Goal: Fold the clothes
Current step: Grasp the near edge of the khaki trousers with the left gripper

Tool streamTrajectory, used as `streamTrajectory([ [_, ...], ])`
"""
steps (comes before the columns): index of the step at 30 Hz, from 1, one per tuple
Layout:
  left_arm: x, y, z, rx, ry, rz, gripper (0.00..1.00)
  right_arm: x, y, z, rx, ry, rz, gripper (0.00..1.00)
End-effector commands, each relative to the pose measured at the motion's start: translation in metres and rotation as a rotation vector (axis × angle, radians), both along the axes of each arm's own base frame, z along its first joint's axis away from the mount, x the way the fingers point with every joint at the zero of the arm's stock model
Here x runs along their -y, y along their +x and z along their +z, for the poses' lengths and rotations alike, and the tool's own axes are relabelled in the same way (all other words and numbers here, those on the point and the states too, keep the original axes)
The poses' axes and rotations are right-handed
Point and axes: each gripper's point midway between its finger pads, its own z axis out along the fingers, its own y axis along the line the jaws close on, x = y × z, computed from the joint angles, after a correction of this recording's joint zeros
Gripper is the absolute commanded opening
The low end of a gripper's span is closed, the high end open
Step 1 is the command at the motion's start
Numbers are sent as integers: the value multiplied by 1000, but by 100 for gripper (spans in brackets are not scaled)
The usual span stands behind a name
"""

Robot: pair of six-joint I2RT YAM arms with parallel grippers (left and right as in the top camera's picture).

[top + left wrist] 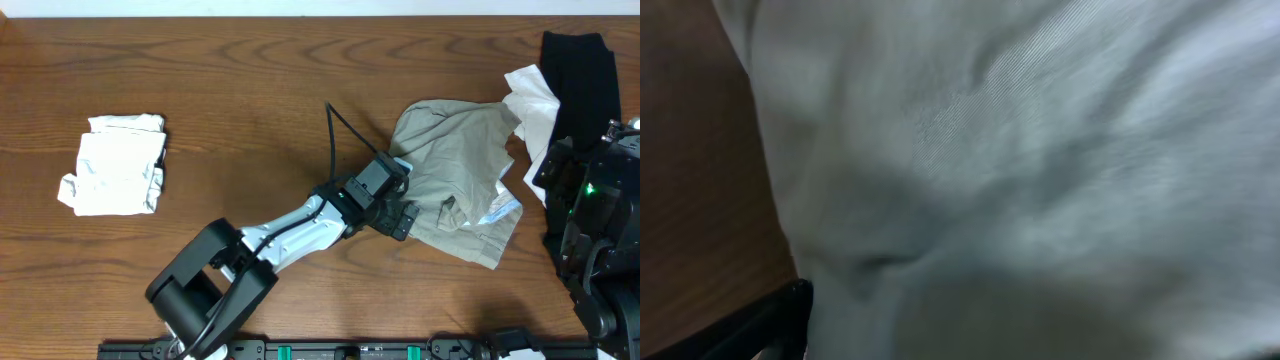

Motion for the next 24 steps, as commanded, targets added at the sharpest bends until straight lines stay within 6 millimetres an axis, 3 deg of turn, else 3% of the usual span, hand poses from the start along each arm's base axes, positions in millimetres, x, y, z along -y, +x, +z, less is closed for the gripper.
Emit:
streamTrajectory([
  [1, -3, 0, -9, -4, 24, 5, 62, 2, -3, 7, 22, 12, -15, 99],
  [3, -4, 1, -9, -1, 26, 7, 6, 3, -3, 6, 19, 12, -15, 99],
  [5, -16, 10, -10, 41, 87, 53, 6, 3, -3, 6, 18, 11, -16, 99],
  [9, -70, 40, 3, 220, 333, 146, 6, 3, -4, 4, 8, 10, -15, 99],
  [13, -139, 84, 51, 405, 519, 340, 6, 2, -4, 2, -1, 10, -13, 99],
  [16, -177, 111, 88, 469, 522, 431, 6, -3, -1, 0, -8, 26, 15, 99],
  [17, -191, 120, 101, 483, 511, 476, 11, -5, 0, -2, -12, 32, 26, 99],
  [19, -216, 131, 123, 495, 476, 557, 67, -9, 3, -4, -21, 43, 44, 99],
  [21, -228, 132, 138, 473, 408, 577, 98, -12, 6, -8, -36, 53, 63, 99],
  [24, -221, 115, 146, 387, 278, 506, 98, -15, 11, -16, -69, 57, 74, 99],
])
